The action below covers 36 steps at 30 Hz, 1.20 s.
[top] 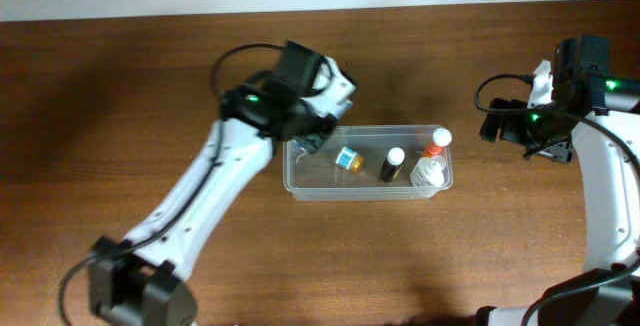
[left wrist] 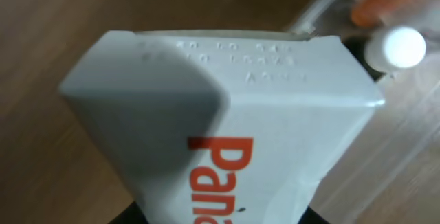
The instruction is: Pack container
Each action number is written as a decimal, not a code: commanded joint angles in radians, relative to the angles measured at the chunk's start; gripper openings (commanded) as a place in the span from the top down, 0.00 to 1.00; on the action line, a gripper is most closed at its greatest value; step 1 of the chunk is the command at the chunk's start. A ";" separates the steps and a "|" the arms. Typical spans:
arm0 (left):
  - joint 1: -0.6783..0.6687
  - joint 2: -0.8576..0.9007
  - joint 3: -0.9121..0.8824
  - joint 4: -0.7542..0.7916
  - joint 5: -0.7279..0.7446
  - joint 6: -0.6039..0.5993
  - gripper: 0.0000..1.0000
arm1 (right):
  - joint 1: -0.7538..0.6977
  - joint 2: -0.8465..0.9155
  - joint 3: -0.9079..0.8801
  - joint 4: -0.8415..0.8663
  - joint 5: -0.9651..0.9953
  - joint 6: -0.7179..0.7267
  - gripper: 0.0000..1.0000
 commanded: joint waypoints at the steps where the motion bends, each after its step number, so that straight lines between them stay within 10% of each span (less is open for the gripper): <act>1: -0.055 0.092 -0.001 0.016 0.006 0.093 0.63 | -0.003 0.000 0.002 0.001 -0.005 0.000 0.02; 17: 0.035 0.000 0.082 -0.047 -0.106 -0.158 0.31 | 0.013 -0.001 0.034 0.011 -0.009 -0.024 0.02; 18: 0.063 -0.026 0.082 -0.047 -0.106 -0.187 0.27 | 0.023 -0.001 0.047 0.013 -0.009 -0.030 0.02; 19: 0.100 -0.055 0.082 -0.047 -0.106 -0.221 0.01 | 0.036 -0.001 0.061 0.019 -0.009 -0.050 0.02; 36: 0.521 -0.201 0.076 -0.187 -0.072 -0.264 0.01 | 0.180 -0.056 0.098 0.180 -0.003 -0.123 0.02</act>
